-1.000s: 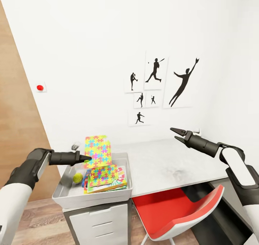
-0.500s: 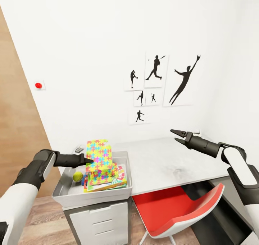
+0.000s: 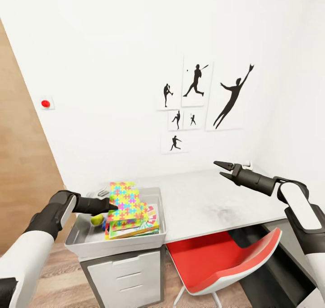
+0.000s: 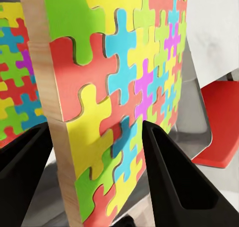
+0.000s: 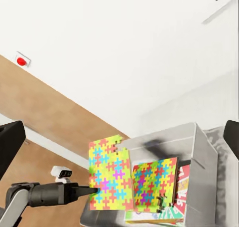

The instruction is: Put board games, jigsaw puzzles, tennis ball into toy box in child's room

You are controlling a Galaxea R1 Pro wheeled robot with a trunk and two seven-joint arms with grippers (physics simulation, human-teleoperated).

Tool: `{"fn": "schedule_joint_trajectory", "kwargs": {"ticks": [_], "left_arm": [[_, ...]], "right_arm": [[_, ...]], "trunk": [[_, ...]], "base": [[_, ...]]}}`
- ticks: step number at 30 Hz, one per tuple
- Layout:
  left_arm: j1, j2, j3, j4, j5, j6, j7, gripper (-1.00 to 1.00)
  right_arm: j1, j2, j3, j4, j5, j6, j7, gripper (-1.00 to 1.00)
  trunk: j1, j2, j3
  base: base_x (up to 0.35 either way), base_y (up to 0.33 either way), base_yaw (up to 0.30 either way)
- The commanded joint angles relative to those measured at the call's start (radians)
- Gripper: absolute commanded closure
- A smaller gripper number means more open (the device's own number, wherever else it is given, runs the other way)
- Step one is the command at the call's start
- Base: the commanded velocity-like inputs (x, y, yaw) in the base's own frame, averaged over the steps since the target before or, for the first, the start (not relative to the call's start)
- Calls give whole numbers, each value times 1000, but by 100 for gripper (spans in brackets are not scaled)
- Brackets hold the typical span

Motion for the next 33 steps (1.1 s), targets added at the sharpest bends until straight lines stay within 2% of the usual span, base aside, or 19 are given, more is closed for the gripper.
{"fn": "schedule_joint_trajectory", "kwargs": {"ticks": [1, 13, 33], "left_arm": [[-1, -3, 1, 0, 4, 7, 5, 100], [-1, -30, 0, 0, 1, 2, 19, 100], [-13, -31, 1, 0, 1, 1, 20, 100]], "right_arm": [[-1, -1, 0, 0, 6, 3, 7, -100], [-1, -2, 0, 3, 7, 3, 7, -100], [-1, 2, 0, 2, 7, 3, 7, -100]], "trunk": [[1, -2, -4], [1, -2, -24], [1, -2, -57]], "base": [[0, 0, 0], [0, 0, 0], [0, 0, 0]]}}
